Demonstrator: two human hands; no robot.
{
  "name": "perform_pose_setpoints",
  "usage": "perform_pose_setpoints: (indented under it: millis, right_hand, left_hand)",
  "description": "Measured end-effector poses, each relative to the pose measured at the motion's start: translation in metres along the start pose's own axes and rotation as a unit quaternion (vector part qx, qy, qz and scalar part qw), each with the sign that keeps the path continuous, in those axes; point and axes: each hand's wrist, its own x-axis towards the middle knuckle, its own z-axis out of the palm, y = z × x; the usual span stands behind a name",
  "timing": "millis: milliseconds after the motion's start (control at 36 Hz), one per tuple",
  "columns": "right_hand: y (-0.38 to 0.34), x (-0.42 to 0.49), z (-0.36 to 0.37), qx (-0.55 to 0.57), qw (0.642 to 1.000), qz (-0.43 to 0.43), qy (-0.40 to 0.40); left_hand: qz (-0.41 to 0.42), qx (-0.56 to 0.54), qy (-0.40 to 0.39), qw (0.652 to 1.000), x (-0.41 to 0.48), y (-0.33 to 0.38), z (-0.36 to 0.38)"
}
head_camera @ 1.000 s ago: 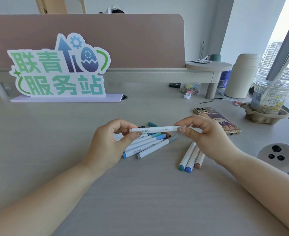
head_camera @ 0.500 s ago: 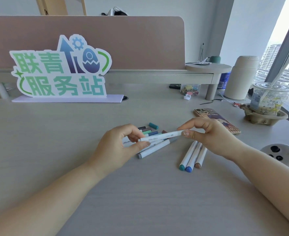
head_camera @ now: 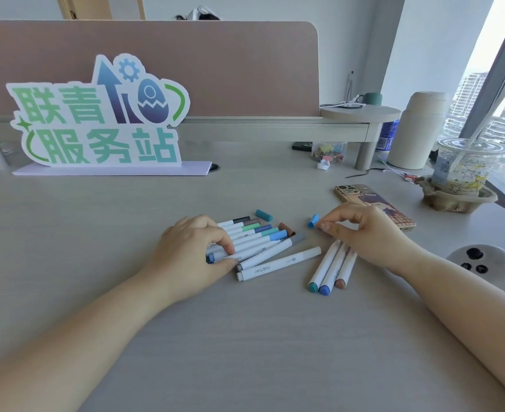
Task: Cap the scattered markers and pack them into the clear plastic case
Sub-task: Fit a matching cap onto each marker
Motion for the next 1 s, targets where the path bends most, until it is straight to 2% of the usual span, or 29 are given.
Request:
perform_pose_setpoints:
  millis: [139, 250, 361, 417, 611, 861, 1000]
  right_hand:
    - [-0.001, 0.002, 0.004, -0.002, 1.000, 0.004, 0.014]
    - [0.002, 0.005, 0.005, -0.029, 0.999, 0.013, 0.032]
    - [0.005, 0.006, 0.004, -0.021, 0.997, 0.033, 0.059]
    - [0.004, 0.005, 0.004, -0.018, 0.997, 0.034, 0.065]
    - [0.000, 0.003, 0.006, -0.026, 0.998, 0.030, 0.054]
    - [0.008, 0.007, 0.003, -0.038, 0.995, 0.051, 0.072]
    - [0.003, 0.014, 0.011, -0.173, 0.983, 0.067, 0.008]
  left_hand:
    - [-0.022, 0.005, -0.016, 1.000, 0.000, -0.001, 0.000]
    - [-0.001, 0.026, 0.002, 1.000, -0.001, -0.002, 0.005]
    - [0.038, 0.024, 0.078, 0.996, -0.002, 0.001, 0.004]
    - [0.038, 0.001, 0.107, 0.994, -0.003, 0.008, 0.000]
    - [0.025, -0.059, 0.136, 0.989, -0.004, 0.013, -0.001]
    - [-0.069, -0.204, 0.174, 0.961, 0.002, 0.001, 0.000]
    - [-0.077, -0.216, 0.171, 0.958, 0.004, 0.000, 0.003]
